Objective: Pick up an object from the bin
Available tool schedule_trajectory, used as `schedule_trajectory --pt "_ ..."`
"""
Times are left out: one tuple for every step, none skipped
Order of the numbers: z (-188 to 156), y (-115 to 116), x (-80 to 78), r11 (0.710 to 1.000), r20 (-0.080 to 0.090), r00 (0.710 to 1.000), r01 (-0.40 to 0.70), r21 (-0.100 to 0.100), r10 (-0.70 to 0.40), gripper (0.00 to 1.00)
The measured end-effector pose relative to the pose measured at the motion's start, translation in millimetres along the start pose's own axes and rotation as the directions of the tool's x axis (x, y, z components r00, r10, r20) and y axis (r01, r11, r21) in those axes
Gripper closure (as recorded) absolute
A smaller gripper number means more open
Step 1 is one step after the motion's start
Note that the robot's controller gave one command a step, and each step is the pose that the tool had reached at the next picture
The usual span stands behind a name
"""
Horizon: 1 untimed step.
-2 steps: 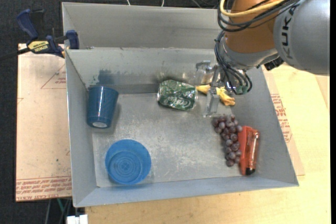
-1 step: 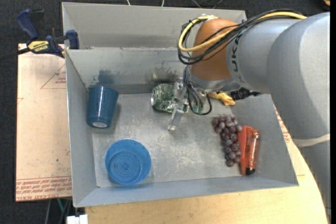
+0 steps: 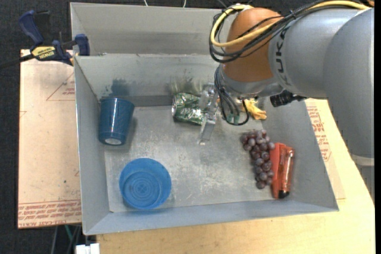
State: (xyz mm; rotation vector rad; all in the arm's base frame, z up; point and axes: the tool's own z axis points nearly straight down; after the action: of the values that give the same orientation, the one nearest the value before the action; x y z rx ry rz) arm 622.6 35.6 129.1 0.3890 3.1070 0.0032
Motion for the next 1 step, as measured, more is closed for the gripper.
schedule_trajectory --pt "29.3 11.5 0.6 1.000 0.009 1.000 0.019 -0.003 -0.019 0.00"
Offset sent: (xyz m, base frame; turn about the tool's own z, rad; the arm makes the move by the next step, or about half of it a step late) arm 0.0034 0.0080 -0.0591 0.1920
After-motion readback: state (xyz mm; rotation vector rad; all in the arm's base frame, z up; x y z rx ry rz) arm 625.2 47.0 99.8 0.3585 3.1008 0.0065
